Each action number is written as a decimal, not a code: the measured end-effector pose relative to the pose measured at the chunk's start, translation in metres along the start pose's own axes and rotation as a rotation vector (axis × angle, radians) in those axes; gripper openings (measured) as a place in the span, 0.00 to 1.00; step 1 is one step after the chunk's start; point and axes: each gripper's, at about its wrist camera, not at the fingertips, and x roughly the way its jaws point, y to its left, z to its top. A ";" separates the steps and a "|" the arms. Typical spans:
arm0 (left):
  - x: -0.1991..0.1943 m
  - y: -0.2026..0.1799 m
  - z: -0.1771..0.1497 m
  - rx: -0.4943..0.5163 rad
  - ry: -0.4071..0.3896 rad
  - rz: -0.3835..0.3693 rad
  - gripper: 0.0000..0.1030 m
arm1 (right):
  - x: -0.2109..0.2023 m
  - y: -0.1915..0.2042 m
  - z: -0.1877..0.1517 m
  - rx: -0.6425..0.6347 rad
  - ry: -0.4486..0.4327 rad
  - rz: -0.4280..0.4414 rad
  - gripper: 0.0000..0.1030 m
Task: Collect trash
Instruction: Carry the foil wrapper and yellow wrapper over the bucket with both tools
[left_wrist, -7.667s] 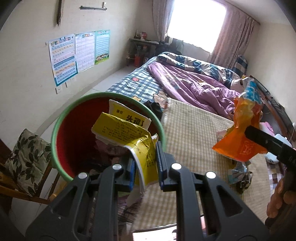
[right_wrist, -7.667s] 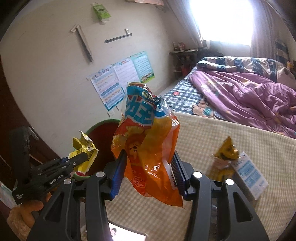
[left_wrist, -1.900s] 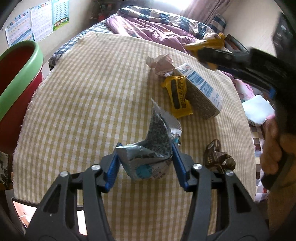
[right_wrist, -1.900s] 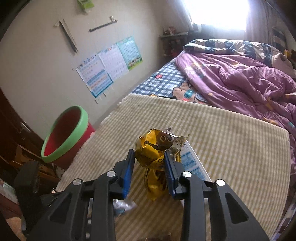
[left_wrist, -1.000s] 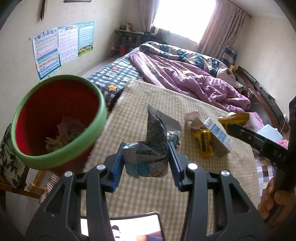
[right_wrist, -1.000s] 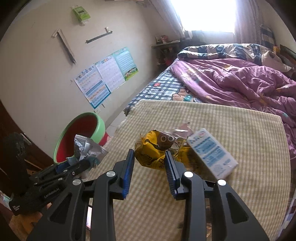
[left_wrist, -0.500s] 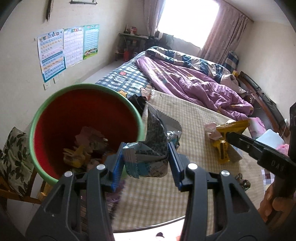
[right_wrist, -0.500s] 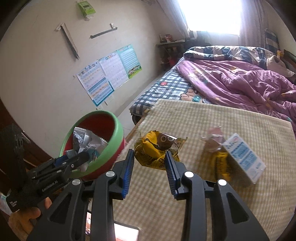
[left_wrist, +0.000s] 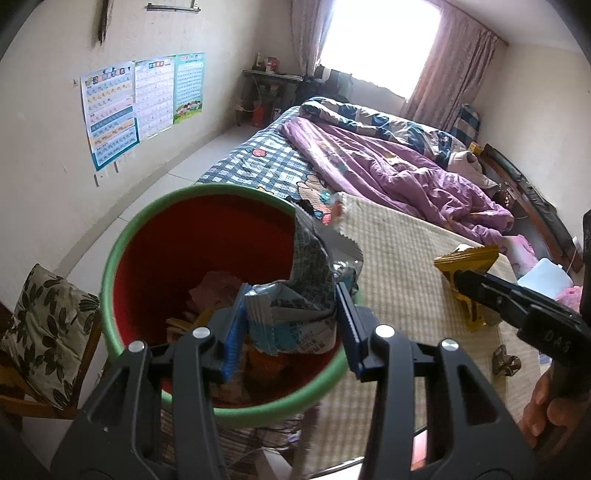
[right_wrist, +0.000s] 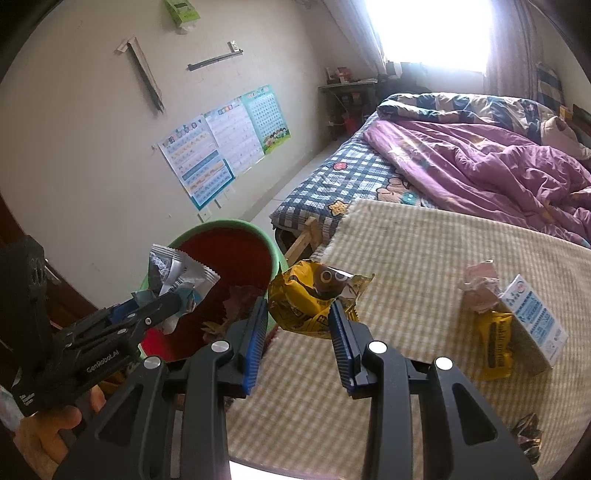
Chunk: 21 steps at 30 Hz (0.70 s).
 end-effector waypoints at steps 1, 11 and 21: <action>0.000 0.004 0.000 -0.002 0.000 0.001 0.42 | 0.002 0.003 0.000 -0.001 0.001 -0.002 0.33; 0.005 0.041 0.001 -0.034 0.014 0.016 0.42 | 0.025 0.038 0.010 -0.059 0.024 0.014 0.33; 0.012 0.065 0.001 -0.054 0.035 0.030 0.42 | 0.060 0.071 0.015 -0.118 0.075 0.036 0.33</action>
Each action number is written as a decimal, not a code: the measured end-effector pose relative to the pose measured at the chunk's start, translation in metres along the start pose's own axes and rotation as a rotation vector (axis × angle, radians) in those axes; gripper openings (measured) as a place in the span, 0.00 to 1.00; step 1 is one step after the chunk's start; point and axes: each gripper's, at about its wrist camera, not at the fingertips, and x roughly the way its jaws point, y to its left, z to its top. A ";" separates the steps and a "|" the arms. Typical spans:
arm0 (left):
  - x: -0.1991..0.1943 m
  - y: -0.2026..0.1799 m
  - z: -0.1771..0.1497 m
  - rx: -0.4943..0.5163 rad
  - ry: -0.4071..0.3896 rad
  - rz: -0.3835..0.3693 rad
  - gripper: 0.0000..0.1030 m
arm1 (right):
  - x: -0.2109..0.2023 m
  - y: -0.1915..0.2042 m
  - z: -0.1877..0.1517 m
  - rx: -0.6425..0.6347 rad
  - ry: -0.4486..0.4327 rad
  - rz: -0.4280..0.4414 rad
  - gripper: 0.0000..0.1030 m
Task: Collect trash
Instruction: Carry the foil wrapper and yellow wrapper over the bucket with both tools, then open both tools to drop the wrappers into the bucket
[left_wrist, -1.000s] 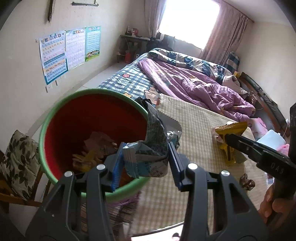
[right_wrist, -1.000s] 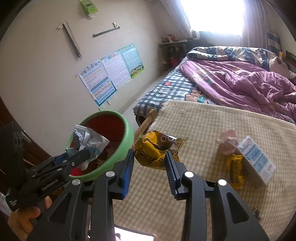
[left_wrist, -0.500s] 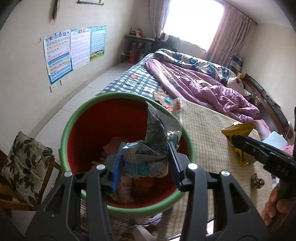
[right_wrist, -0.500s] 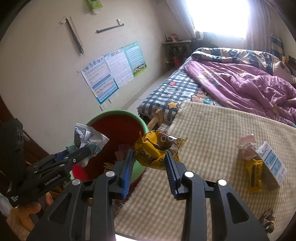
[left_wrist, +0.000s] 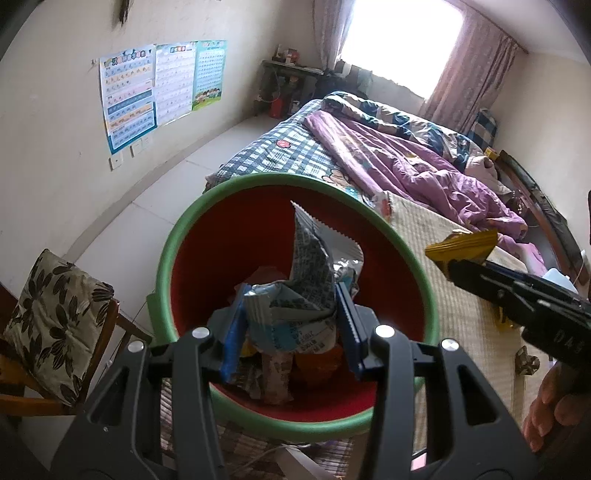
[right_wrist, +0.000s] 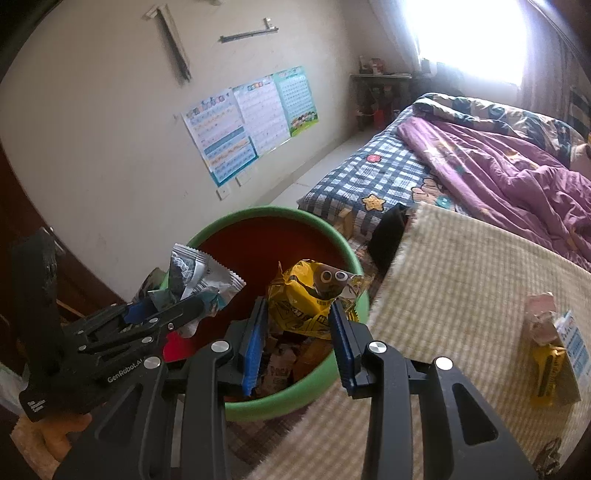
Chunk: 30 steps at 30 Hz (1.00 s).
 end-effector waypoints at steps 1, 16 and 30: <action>0.001 0.002 0.000 -0.002 0.003 0.001 0.42 | 0.004 0.002 0.001 -0.005 0.005 0.001 0.33; 0.013 0.014 -0.002 -0.018 0.050 0.006 0.42 | 0.034 0.017 0.007 -0.046 0.055 0.025 0.33; 0.016 0.014 -0.002 -0.014 0.060 0.015 0.43 | 0.039 0.019 0.007 -0.052 0.058 0.019 0.34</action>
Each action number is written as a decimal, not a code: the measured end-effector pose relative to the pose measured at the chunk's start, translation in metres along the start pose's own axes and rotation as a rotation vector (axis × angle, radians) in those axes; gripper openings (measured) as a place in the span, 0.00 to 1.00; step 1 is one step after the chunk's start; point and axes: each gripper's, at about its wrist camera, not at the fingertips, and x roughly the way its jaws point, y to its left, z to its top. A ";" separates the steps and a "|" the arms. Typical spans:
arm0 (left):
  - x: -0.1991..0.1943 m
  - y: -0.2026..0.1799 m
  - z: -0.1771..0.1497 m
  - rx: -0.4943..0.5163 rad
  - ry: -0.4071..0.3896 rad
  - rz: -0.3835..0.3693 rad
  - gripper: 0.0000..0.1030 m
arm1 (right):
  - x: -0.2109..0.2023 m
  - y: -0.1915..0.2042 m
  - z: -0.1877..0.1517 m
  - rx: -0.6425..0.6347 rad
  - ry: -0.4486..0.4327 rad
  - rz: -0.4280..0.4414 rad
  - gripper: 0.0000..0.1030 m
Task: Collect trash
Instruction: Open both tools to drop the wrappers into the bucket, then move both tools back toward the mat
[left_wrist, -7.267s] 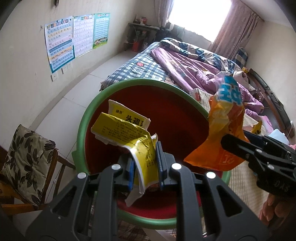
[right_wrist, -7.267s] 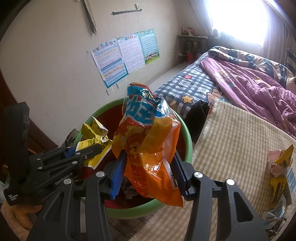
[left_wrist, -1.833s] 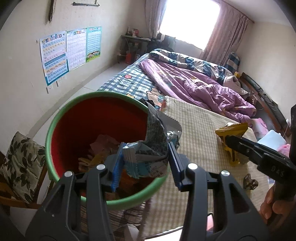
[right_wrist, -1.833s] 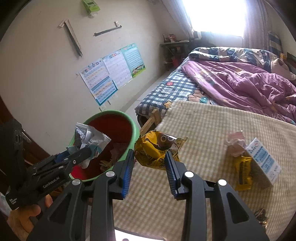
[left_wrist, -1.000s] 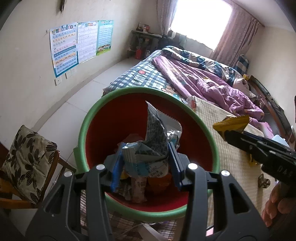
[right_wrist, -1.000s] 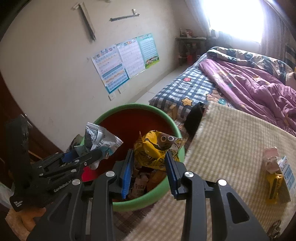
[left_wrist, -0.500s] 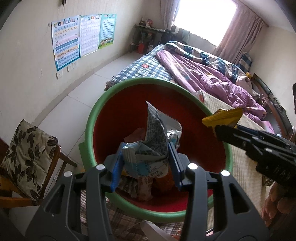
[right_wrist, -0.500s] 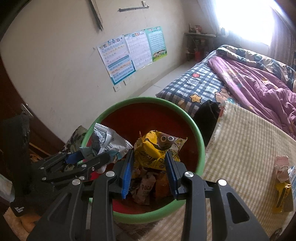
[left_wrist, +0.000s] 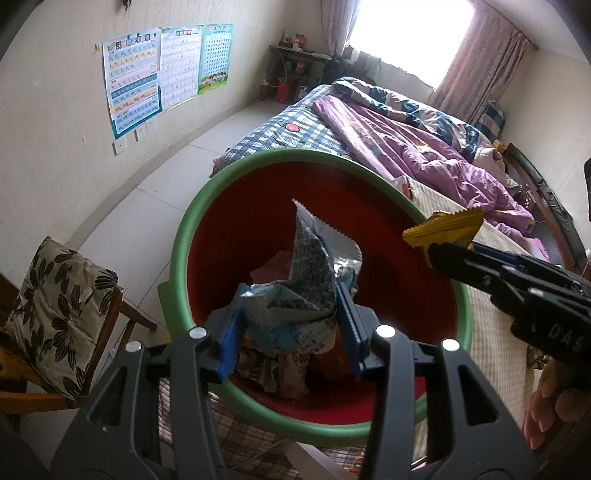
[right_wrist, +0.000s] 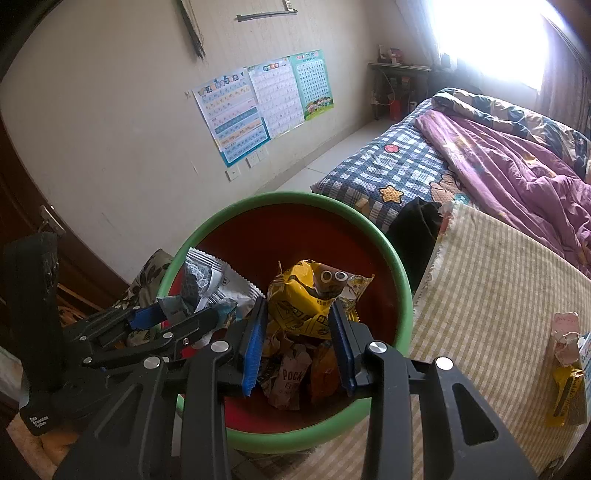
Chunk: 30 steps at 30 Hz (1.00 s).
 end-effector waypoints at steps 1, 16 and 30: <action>0.000 -0.001 0.000 -0.001 -0.001 0.002 0.43 | 0.000 0.000 0.000 0.000 -0.001 0.000 0.34; -0.009 -0.011 -0.006 -0.014 -0.028 0.020 0.60 | -0.033 -0.010 -0.007 0.030 -0.067 0.021 0.62; -0.026 -0.060 -0.016 -0.012 -0.098 0.053 0.63 | -0.100 -0.123 -0.067 0.181 -0.090 -0.136 0.62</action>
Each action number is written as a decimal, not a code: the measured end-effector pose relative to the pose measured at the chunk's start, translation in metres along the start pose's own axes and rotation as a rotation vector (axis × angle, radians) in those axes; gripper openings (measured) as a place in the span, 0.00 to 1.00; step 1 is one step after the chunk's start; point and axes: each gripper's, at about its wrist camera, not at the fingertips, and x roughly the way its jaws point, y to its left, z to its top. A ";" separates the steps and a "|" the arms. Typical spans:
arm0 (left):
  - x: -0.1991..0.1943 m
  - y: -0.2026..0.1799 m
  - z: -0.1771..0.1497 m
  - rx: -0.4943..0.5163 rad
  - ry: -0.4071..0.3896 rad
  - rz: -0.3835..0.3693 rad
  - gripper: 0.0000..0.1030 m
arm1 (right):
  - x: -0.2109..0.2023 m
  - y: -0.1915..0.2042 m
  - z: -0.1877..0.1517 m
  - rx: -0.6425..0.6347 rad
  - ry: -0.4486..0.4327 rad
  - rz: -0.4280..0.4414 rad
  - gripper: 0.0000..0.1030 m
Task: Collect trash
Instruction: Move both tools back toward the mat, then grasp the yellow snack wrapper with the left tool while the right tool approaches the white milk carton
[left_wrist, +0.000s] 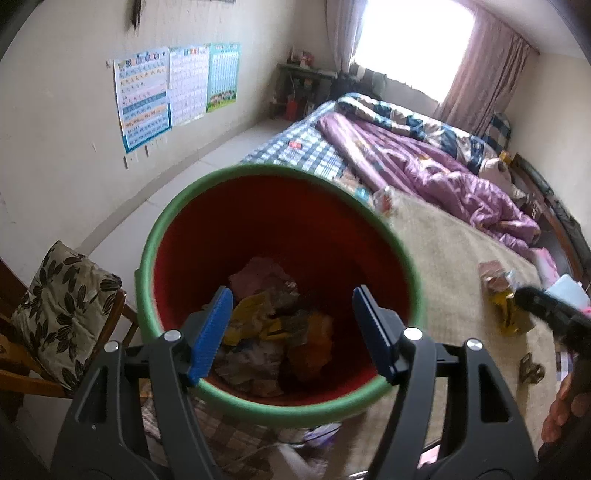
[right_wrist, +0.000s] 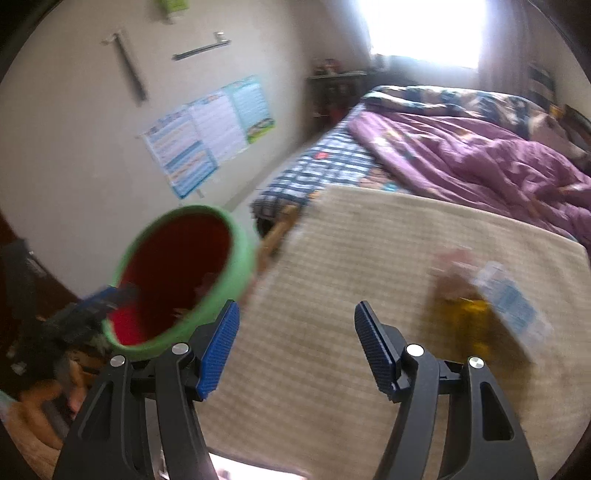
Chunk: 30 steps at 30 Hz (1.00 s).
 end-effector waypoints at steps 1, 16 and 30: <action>-0.002 -0.006 -0.001 0.003 -0.006 -0.003 0.63 | -0.004 -0.015 -0.004 0.009 0.003 -0.024 0.62; -0.001 -0.128 -0.048 0.038 0.067 -0.061 0.65 | -0.026 -0.176 -0.021 0.039 0.093 -0.161 0.69; 0.015 -0.209 -0.047 0.055 0.137 -0.167 0.65 | 0.020 -0.205 -0.028 -0.040 0.185 -0.081 0.63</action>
